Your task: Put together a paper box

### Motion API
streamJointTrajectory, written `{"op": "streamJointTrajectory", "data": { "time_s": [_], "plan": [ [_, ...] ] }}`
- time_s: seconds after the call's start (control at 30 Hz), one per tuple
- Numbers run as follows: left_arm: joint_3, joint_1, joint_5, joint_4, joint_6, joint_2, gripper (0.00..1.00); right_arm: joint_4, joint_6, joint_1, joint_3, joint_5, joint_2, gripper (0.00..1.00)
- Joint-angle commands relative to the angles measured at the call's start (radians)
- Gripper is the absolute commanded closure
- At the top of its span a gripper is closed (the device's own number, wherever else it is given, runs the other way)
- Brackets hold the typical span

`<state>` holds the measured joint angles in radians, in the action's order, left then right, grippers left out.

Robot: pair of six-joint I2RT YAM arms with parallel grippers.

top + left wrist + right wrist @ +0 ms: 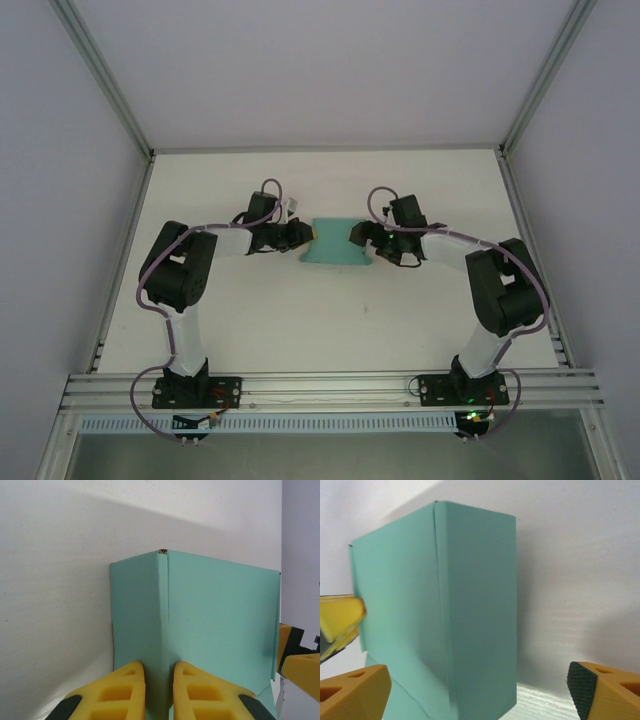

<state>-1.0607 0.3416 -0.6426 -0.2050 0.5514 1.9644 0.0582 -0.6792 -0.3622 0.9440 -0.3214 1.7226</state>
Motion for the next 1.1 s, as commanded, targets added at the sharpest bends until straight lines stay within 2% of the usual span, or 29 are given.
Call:
{"op": "streamJointTrajectory", "data": {
  "time_s": [0.0,0.13,0.33,0.47,0.63,0.77,0.83,0.9,0.93,1.0,1.07],
  "plan": [
    [0.038,-0.014,-0.002,0.043,0.015,0.033,0.98,-0.085,-0.031,0.022,0.006,-0.143,0.049,0.11],
    [0.042,-0.017,-0.026,0.017,0.034,0.037,0.98,-0.164,-0.068,0.045,0.004,-0.216,0.091,0.14],
    [0.027,-0.020,-0.033,0.050,0.011,0.039,0.98,-0.179,-0.060,0.064,0.049,-0.289,0.160,0.17],
    [0.024,-0.019,-0.035,0.046,0.009,0.043,0.98,-0.289,-0.104,0.063,0.060,-0.386,0.202,0.27],
    [0.014,-0.020,-0.029,0.040,-0.006,0.035,0.95,-0.345,-0.122,0.065,0.062,-0.428,0.194,0.49],
    [-0.005,-0.020,-0.026,0.041,-0.021,0.017,0.87,-0.360,-0.144,0.064,0.061,-0.456,0.176,0.58],
    [-0.009,-0.020,-0.025,0.039,-0.027,-0.008,0.78,-0.355,-0.151,0.065,0.054,-0.455,0.157,0.61],
    [-0.010,-0.021,-0.006,0.055,-0.064,-0.056,0.65,-0.333,-0.148,0.063,0.043,-0.443,0.124,0.63],
    [-0.009,-0.020,0.005,0.065,-0.088,-0.082,0.49,-0.305,-0.139,0.064,0.041,-0.432,0.106,0.64],
    [-0.001,-0.018,0.036,0.078,-0.138,-0.144,0.03,-0.233,-0.123,0.066,0.037,-0.389,0.062,0.64],
    [0.019,-0.015,0.066,0.073,-0.200,-0.217,0.00,-0.127,-0.107,0.066,0.052,-0.352,0.023,0.64]
  ]
}}
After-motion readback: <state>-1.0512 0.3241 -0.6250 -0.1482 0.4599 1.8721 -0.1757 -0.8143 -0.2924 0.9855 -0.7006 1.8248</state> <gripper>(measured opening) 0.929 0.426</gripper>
